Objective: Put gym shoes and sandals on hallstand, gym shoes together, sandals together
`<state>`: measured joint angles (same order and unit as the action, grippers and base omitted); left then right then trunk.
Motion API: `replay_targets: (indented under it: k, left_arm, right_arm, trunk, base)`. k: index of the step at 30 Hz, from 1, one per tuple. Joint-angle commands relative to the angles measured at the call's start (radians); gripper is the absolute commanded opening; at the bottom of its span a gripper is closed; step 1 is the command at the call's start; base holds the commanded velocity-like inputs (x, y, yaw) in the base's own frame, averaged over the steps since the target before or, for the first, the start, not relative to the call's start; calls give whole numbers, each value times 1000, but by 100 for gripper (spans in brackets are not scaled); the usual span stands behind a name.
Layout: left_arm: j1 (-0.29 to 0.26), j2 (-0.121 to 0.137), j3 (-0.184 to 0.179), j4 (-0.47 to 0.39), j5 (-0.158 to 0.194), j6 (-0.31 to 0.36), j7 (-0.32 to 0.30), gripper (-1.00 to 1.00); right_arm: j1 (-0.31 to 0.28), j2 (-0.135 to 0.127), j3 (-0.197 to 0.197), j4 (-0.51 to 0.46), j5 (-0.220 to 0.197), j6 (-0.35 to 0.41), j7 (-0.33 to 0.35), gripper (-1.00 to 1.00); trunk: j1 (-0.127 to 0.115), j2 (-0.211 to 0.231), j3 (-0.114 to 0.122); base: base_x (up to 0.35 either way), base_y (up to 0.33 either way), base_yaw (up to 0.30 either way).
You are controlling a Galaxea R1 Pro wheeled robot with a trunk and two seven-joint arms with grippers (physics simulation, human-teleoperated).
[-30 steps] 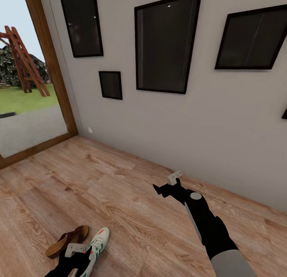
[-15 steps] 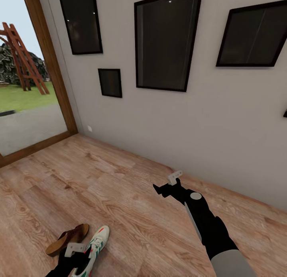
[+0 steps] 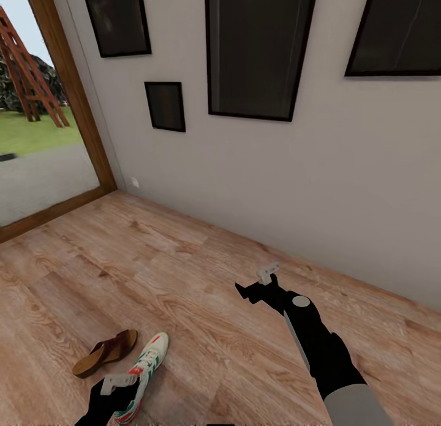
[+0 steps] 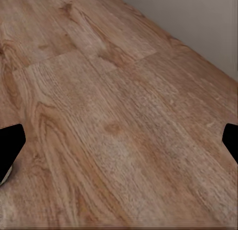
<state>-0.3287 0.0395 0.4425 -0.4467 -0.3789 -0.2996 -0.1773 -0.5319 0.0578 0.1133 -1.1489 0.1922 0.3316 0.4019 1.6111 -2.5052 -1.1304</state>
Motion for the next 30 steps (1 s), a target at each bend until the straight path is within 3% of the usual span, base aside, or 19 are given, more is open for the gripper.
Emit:
replay_targets:
  k: [1, 8, 15, 18, 30]
  left_arm:
    - [-1, -1, 9, 0, -7, -4, -7, 100]
    - [-1, -1, 9, 0, -7, -4, -7, 100]
    - [-1, 0, 9, 0, -7, -4, -6, 100]
    - [-1, 0, 8, 0, -7, -4, -6, 100]
    - [-1, 2, 6, 0, -6, -4, -4, 100]
  right_arm:
    - [0, 0, -1, -2, 10, 3, 6, 100]
    - [0, 0, -2, -2, 10, 3, 6, 100]
    - [0, 0, -1, -2, 10, 3, 6, 100]
    - [0, 0, -1, -2, 10, 3, 6, 100]
    - [0, 0, 0, -13, 10, 3, 6, 100]
  trunk:
    - [0, -1, -6]
    - [3, -2, -42]
    - [3, -2, -47]
    - [3, -2, -47]
    - [8, -5, -94]
  base:
    - [0, 0, -51]
    - [0, 0, -157]
    - [0, 0, -210]
    - [0, 0, -80]
    - [0, 0, -14]
